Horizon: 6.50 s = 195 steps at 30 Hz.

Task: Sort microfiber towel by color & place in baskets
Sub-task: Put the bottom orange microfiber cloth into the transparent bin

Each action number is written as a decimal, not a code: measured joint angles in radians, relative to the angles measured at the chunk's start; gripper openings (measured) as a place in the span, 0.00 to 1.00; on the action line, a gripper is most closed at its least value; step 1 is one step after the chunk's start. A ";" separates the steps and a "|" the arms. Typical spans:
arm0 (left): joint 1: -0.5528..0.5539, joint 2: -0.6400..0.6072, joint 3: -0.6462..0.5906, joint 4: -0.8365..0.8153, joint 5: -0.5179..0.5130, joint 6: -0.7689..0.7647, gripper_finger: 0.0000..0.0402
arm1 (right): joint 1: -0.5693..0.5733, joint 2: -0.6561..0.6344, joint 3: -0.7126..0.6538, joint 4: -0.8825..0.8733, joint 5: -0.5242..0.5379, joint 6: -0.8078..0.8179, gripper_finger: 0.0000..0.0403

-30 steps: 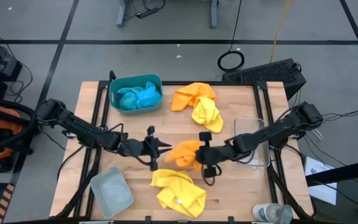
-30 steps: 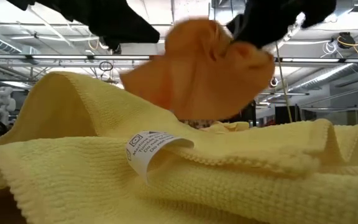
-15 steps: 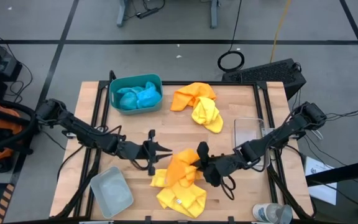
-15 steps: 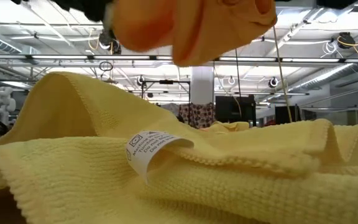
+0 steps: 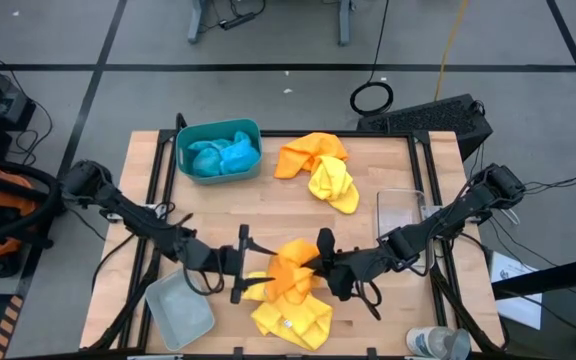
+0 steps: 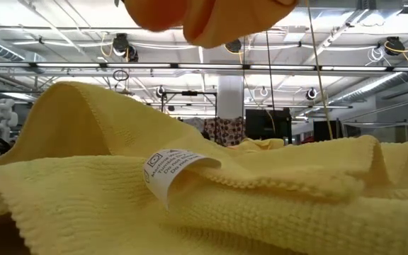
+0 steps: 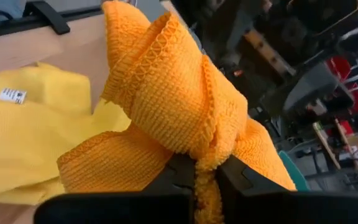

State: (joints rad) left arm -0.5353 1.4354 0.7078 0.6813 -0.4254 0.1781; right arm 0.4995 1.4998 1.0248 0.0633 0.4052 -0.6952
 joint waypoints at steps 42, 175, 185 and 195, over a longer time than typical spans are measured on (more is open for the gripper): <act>0.116 0.260 0.112 0.278 0.158 0.303 0.06 | -0.019 0.000 0.004 0.165 -0.026 0.279 0.34; 0.070 0.215 0.112 0.277 -0.002 -0.068 0.69 | 0.286 -0.295 0.322 -0.919 0.892 0.855 0.01; 0.077 0.215 0.112 0.278 -0.001 -0.067 0.69 | 0.195 -0.341 0.320 -1.644 0.364 1.672 0.01; 0.076 0.215 0.112 0.278 0.000 -0.068 0.69 | 0.194 -0.371 0.095 -1.633 0.145 1.793 0.01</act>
State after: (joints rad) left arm -0.4595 1.6508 0.8200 0.9596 -0.4257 0.1101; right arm 0.6937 1.1286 1.1200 -1.5695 0.5498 1.0975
